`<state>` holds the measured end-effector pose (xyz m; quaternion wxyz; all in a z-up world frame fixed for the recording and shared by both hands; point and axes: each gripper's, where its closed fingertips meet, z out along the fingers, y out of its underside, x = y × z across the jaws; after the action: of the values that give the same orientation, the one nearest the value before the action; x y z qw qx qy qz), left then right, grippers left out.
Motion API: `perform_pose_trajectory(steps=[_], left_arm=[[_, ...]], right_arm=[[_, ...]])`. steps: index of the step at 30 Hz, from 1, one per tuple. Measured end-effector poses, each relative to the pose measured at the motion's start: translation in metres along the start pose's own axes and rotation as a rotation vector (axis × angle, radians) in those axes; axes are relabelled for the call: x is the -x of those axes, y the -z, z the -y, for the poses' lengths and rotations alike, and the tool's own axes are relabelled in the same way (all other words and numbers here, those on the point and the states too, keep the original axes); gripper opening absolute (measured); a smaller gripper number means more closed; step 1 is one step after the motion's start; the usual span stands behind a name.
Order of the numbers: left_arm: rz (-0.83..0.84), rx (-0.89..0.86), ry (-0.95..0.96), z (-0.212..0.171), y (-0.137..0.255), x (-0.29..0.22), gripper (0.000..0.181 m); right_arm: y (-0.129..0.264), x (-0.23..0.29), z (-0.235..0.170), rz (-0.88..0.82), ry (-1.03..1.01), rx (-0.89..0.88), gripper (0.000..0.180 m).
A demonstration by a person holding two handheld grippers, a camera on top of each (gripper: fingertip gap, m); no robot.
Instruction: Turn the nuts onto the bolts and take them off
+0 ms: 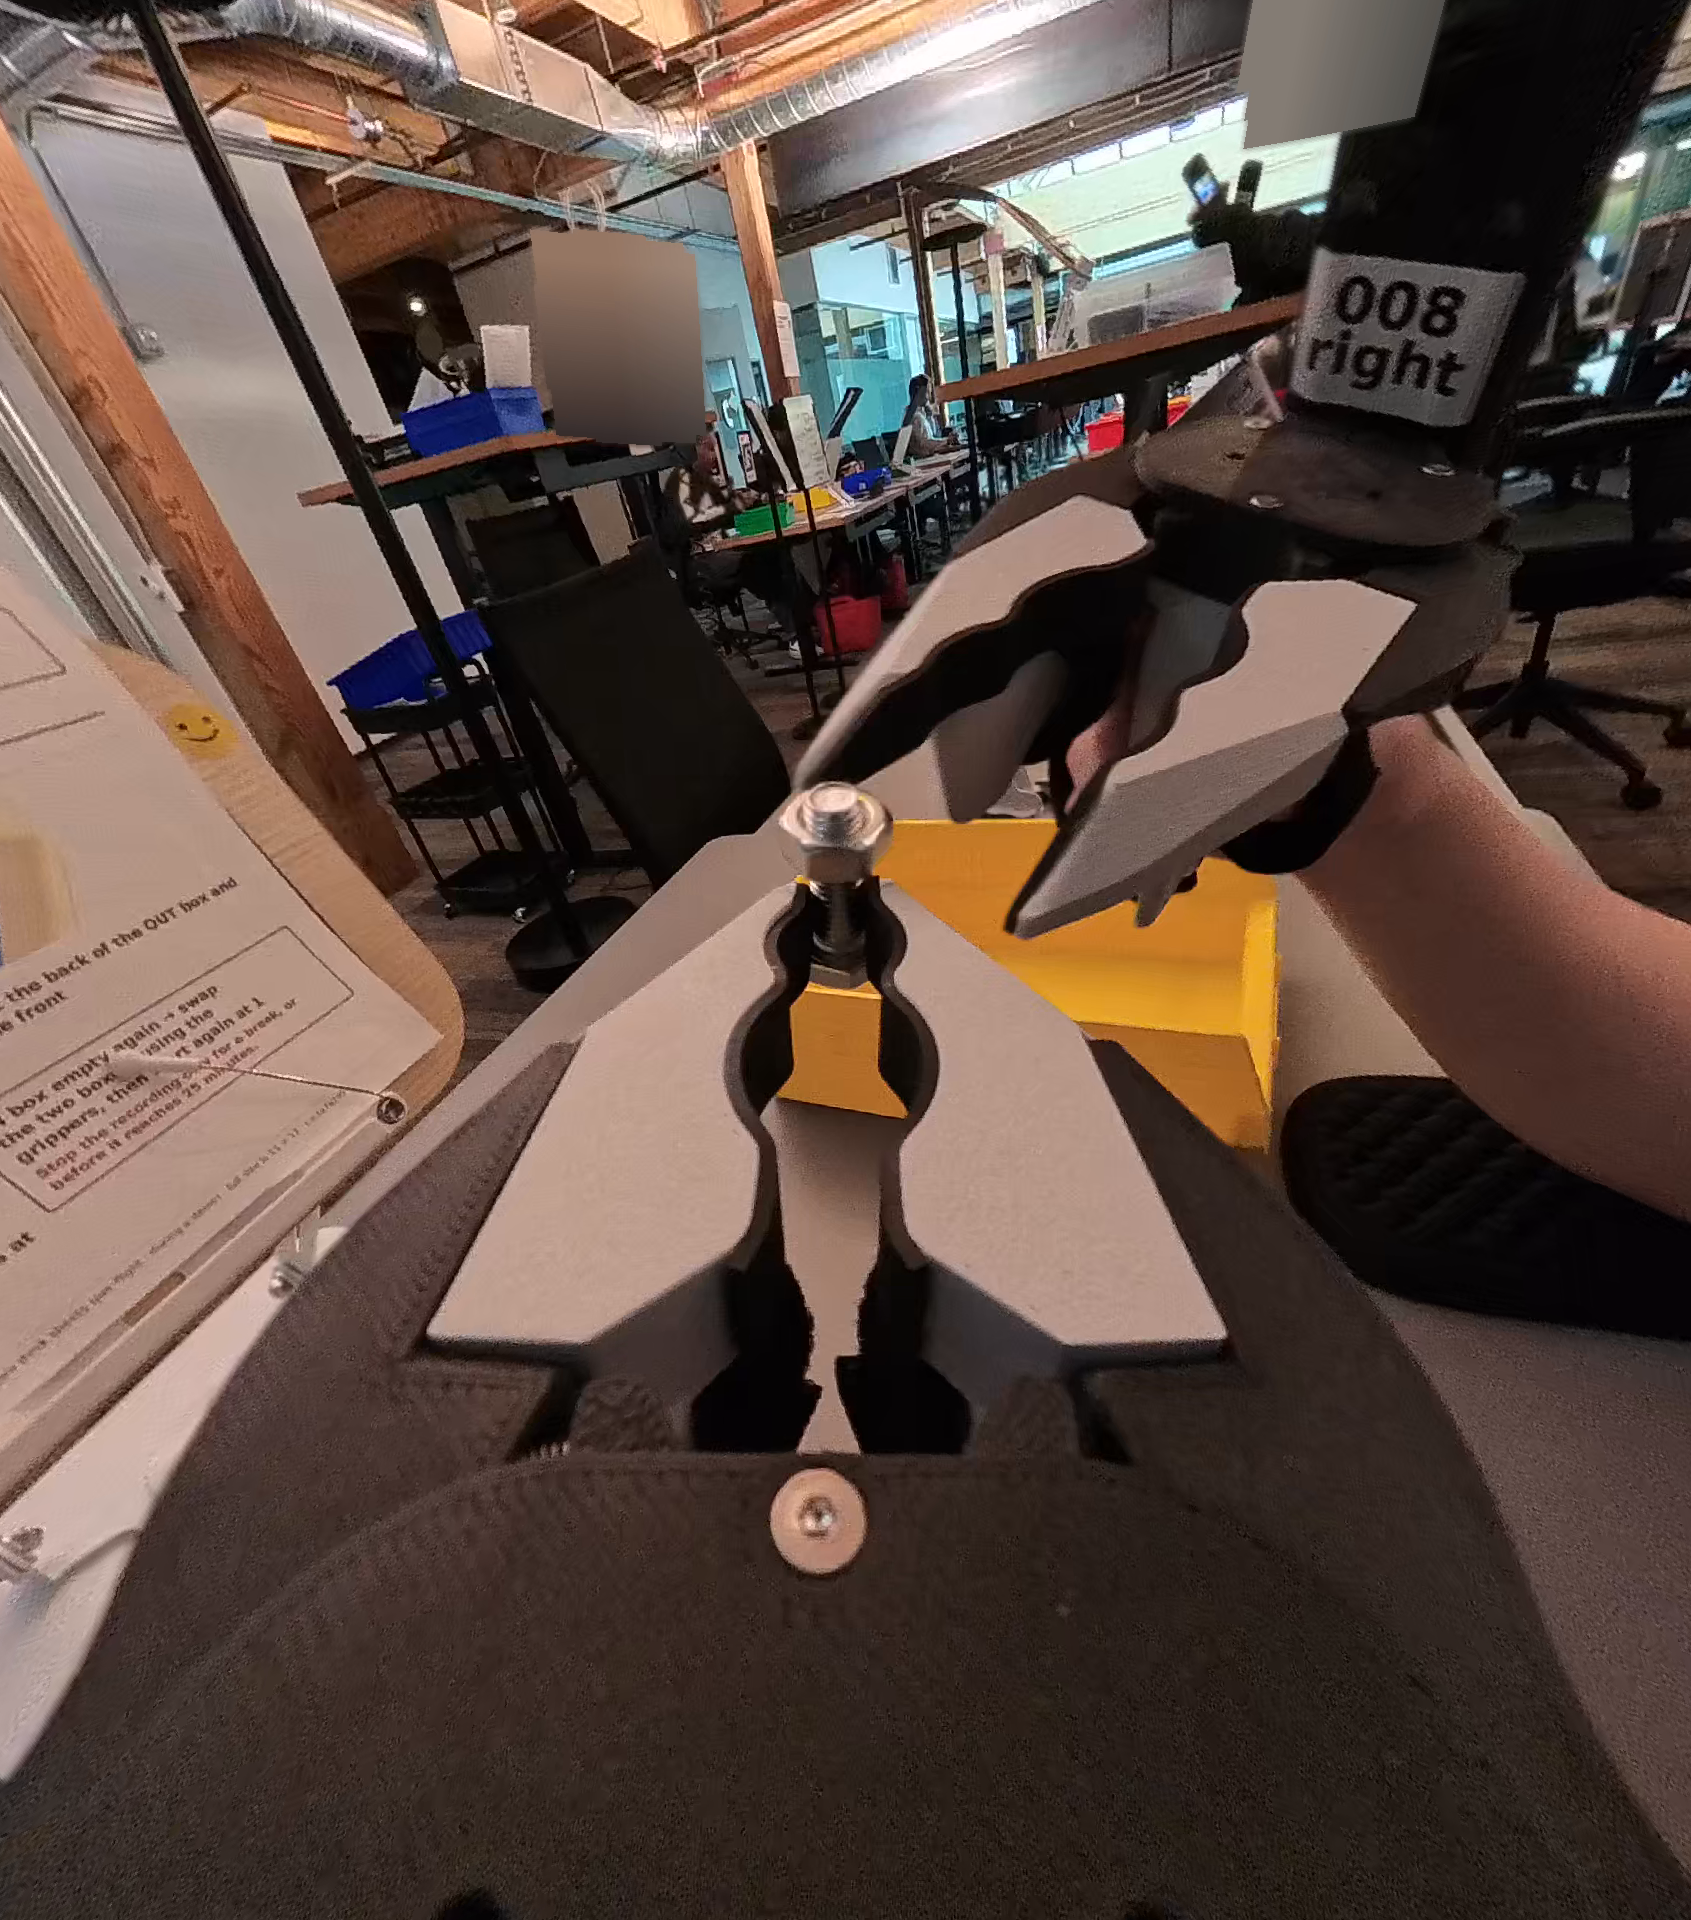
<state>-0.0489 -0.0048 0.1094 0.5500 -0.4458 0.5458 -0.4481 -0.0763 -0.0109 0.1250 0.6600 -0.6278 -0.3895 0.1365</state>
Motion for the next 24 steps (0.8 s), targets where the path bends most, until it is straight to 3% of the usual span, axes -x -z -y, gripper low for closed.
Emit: perform_pose_trajectory(steps=[1,2,6,10,13,20,24], left_arm=[[0.008,-0.003,0.013,0.0,0.001,0.003,0.007],[0.015,-0.01,0.018,0.001,0.002,0.005,0.007],[-0.016,-0.016,0.029,0.002,0.001,0.001,0.007],[-0.063,-0.014,0.005,0.002,-0.002,-0.011,0.007],[-0.051,-0.004,0.003,0.0,-0.002,-0.009,0.007],[-0.014,0.024,-0.015,-0.005,-0.005,-0.006,0.007],[-0.079,-0.004,0.025,-0.001,-0.004,-0.013,0.008]], right_arm=[[0.003,0.002,0.001,0.019,0.003,-0.001,0.024],[0.006,0.007,0.003,0.058,-0.006,-0.014,0.01],[0.008,-0.004,0.012,0.0,-0.039,-0.073,0.019],[0.001,-0.005,0.001,-0.005,-0.047,-0.026,0.033],[0.003,-0.01,-0.001,-0.029,-0.045,-0.008,0.015],[0.006,-0.014,-0.008,-0.03,-0.08,0.038,0.016],[0.001,-0.01,-0.005,-0.008,-0.092,0.002,0.019]])
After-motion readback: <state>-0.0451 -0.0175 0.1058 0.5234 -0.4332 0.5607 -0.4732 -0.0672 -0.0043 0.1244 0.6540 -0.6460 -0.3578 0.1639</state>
